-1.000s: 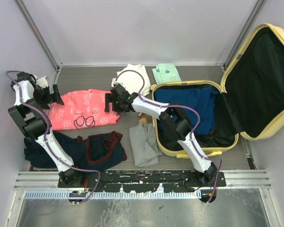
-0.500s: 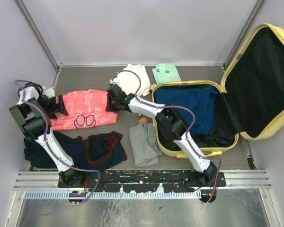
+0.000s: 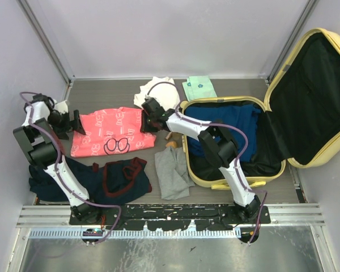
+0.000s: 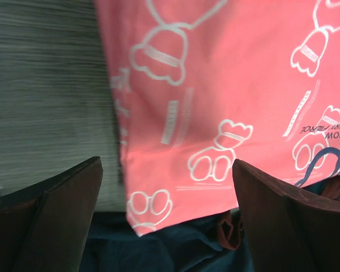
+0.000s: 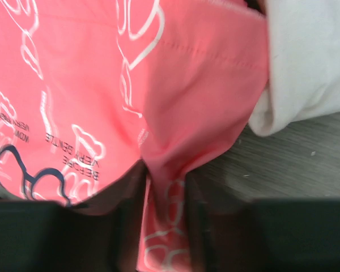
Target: Pack the luggage
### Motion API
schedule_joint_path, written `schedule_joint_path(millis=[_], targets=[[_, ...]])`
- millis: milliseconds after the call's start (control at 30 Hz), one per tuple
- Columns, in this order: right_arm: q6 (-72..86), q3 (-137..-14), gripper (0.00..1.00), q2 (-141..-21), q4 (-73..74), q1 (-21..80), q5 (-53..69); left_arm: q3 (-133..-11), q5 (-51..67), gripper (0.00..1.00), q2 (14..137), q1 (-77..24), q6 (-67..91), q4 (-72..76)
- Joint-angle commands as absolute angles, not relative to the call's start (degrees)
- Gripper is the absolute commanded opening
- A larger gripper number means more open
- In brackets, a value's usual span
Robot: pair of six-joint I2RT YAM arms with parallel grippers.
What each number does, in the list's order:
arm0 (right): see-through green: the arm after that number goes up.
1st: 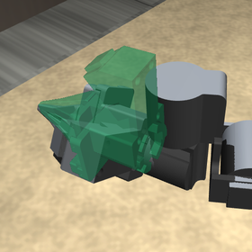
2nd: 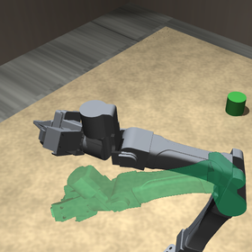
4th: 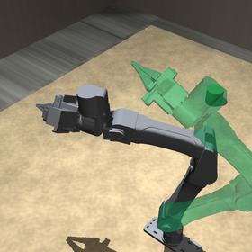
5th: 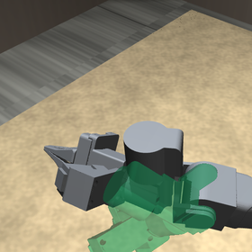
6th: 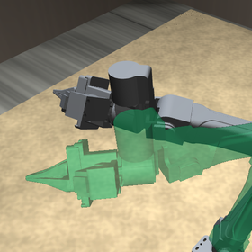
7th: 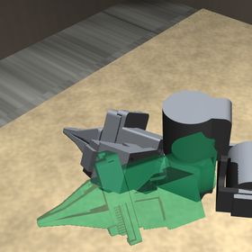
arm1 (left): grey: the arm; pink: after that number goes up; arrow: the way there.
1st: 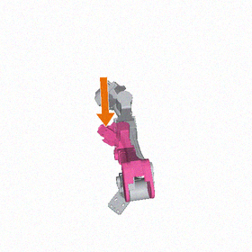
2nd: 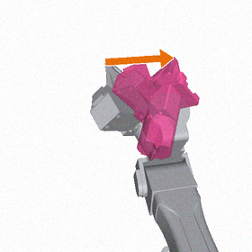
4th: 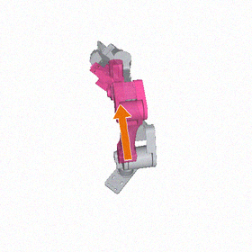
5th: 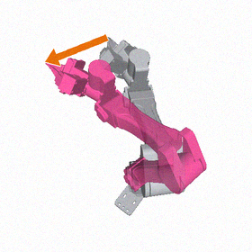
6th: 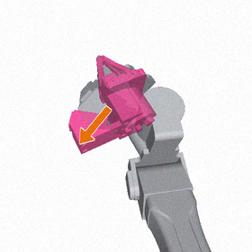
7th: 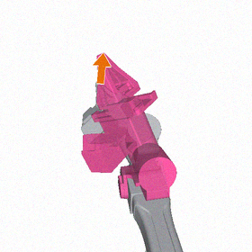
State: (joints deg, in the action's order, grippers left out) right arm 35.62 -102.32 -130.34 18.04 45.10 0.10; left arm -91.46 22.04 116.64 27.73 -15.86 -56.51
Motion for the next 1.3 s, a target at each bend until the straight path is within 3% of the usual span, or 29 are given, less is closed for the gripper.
schedule_joint_path(millis=[0,67,133,367,567,700,867,967,1033,1100,1267], targets=[[34.6,-101.2,0.61,-126.2,16.5,45.3,0.5,-96.0,20.0,0.98,116.6,30.0,-14.9,-56.0],[34.8,-101.8,0.77,-127.1,16.5,45.4,0.2,-96.9,20.2,0.98,118.6,30.1,-14.9,-56.2],[35.2,-102.5,0.83,-128.1,16.4,45.4,0.1,-97.5,20.1,0.98,120.0,30.1,-14.8,-56.4],[37.1,-106.1,0.84,-132.8,17.8,46.3,0.2,-94.9,24.7,1.00,122.8,29.5,-15.6,-56.0],[38.8,-110.6,0.81,-136.2,17.8,47.4,-0.4,-93.6,25.5,0.89,125.2,27.8,-13.8,-56.0],[39.2,-112.4,0.70,-137.2,16.8,47.8,0.8,-92.3,26.1,0.71,125.2,25.9,-13.9,-55.8],[38.2,-114.2,0.50,-137.6,14.8,47.8,0.7,-91.2,27.9,0.37,123.5,25.2,-12.0,-54.5],[37.2,-116.3,0.28,-137.5,13.6,47.8,2.1,-91.3,29.7,0.12,121.7,25.2,-11.5,-55.2],[37.0,-117.7,0.13,-137.1,13.2,47.7,2.9,-91.7,30.8,0.02,120.3,25.2,-11.3,-55.9],[36.7,-119.2,0.01,-136.3,13.0,47.8,2.4,-93.0,31.9,0.00,118.5,25.3,-10.9,-56.7],[34.1,-122.4,0.01,-131.3,12.4,47.5,0.1,-100.0,35.9,0.00,112.5,25.2,-7.0,-60.1]])
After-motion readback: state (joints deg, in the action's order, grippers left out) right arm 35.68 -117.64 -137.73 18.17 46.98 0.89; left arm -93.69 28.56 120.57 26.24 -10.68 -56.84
